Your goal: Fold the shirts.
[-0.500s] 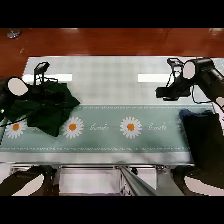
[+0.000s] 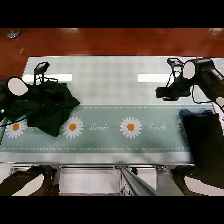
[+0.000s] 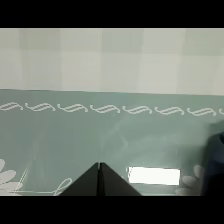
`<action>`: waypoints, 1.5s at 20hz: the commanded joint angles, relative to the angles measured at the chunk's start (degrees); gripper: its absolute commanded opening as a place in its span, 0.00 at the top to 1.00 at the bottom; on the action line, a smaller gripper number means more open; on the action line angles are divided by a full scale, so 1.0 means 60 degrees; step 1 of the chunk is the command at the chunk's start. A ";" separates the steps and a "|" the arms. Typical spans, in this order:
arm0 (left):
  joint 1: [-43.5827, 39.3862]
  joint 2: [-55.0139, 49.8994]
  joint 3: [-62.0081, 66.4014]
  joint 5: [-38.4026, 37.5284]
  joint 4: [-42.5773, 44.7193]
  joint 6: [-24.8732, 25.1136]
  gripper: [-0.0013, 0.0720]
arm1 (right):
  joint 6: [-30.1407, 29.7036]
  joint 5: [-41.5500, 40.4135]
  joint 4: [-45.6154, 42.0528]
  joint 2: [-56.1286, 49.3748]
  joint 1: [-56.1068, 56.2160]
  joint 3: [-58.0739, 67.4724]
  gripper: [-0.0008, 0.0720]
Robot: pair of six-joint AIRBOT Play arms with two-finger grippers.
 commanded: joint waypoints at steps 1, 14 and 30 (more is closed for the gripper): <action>-0.0007 -0.0007 0.0000 0.0000 0.0000 0.0004 0.94 | 0.0000 0.0000 0.0004 -0.0004 0.0004 0.0000 0.96; 0.0674 -0.0157 0.0590 0.2371 0.4863 -0.0954 0.02 | -0.0364 -0.0313 -0.0426 -0.0321 0.0004 -0.0007 0.14; 0.2153 -0.3184 0.0080 0.0874 0.1166 -0.0900 0.95 | -0.0178 -0.0404 -0.0164 -0.0321 0.0007 -0.0022 0.14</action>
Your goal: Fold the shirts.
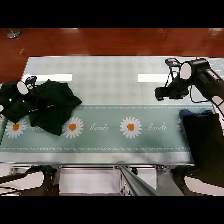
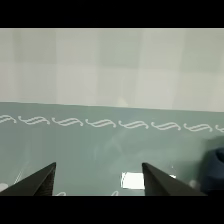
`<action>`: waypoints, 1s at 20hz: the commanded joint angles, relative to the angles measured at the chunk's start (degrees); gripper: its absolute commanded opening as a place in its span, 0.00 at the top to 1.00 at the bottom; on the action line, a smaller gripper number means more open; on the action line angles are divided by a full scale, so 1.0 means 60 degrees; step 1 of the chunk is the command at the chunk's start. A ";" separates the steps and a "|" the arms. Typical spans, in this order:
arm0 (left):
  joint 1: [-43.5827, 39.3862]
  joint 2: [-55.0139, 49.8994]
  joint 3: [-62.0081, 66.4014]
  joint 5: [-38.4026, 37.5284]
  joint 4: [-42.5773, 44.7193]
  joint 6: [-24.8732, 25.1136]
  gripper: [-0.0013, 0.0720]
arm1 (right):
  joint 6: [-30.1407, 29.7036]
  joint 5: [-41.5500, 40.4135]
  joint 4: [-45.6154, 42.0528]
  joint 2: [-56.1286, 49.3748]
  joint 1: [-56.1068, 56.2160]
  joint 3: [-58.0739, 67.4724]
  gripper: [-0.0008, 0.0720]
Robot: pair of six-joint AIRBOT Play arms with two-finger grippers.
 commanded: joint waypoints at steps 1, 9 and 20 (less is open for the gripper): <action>0.0004 -0.0124 0.0084 -0.0018 -0.1191 0.0783 0.94 | 0.0007 0.0044 0.0011 -0.0007 0.0004 -0.0004 0.14; 0.0000 0.3956 0.2685 -0.0342 -0.3381 0.2171 0.94 | 0.0018 -0.0004 -0.0011 0.0954 0.0004 -0.0004 0.14; -0.2750 0.5326 0.5155 0.0138 -0.6659 0.3268 0.94 | 0.0127 -0.0040 0.0248 0.3876 0.0011 -0.0004 0.14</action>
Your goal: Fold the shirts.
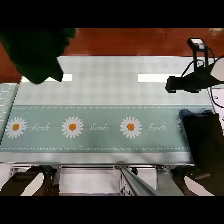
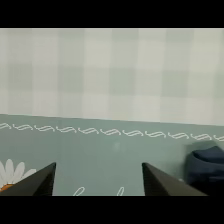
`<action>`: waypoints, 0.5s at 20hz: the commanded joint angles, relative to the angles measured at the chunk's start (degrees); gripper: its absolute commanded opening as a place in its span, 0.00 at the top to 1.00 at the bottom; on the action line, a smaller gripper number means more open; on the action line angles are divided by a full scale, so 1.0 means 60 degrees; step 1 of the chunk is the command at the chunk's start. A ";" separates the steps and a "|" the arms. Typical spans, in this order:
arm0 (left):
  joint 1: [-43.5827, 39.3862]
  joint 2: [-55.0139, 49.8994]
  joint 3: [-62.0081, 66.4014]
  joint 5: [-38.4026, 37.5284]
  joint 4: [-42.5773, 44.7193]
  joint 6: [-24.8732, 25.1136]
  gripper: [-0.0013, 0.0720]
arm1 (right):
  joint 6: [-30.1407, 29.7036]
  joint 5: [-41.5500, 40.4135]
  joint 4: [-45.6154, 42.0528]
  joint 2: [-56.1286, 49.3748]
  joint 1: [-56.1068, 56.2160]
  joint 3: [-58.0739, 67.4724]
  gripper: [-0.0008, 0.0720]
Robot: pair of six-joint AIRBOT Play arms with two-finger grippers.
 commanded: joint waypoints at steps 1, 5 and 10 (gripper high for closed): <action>-0.2371 -0.0018 -0.0466 0.0936 -0.0750 0.0528 0.94 | 0.0033 -0.0018 0.0080 0.1024 0.0011 -0.0004 0.14; -0.4994 -0.0175 -0.3173 0.3271 -0.0678 0.0448 0.94 | 0.0106 0.0044 0.0073 0.1876 0.0011 -0.0004 0.14; -0.5963 -0.0747 -0.6914 0.5282 -0.0747 -0.0164 0.94 | 0.0106 0.0222 0.0117 0.1974 0.0011 -0.0055 0.14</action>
